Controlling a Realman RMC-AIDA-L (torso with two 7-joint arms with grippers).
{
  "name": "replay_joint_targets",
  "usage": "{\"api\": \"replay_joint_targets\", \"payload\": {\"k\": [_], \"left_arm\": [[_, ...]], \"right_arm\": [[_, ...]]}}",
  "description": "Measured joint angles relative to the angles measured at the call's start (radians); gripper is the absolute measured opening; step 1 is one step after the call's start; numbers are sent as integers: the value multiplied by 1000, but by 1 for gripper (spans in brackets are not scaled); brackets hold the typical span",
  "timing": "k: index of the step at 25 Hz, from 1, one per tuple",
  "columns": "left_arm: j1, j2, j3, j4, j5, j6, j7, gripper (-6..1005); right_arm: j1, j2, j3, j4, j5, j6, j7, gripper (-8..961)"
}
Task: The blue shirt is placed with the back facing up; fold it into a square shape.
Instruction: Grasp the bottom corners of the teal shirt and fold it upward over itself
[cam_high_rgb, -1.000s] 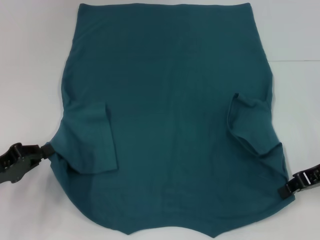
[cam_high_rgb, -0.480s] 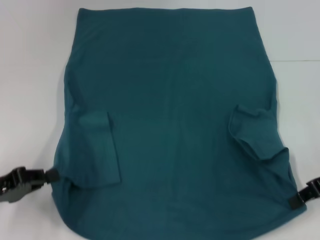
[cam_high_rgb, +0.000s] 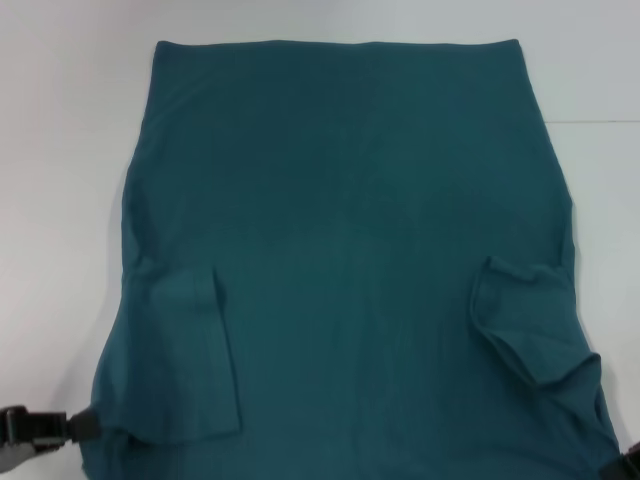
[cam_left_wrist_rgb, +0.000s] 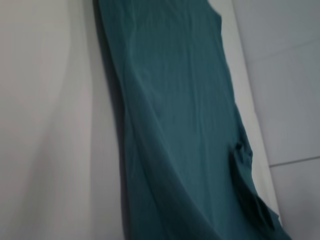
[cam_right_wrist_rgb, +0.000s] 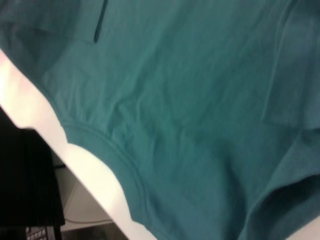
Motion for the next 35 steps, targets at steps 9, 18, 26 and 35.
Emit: {"api": "replay_joint_targets", "payload": {"k": [9, 18, 26, 35], "left_arm": [[-54, 15, -2, -18, 26, 7, 17, 5], [-236, 48, 3, -151, 18, -227, -113, 6], [-374, 83, 32, -192, 23, -362, -183, 5], [-527, 106, 148, -202, 27, -634, -246, 6]], "right_arm": [[1, -9, 147, -3, 6, 48, -15, 49], [5, -8, 273, 3, 168, 271, 72, 50], [15, 6, 265, 5, 238, 433, 135, 49], [107, -2, 236, 12, 236, 649, 179, 49]]}}
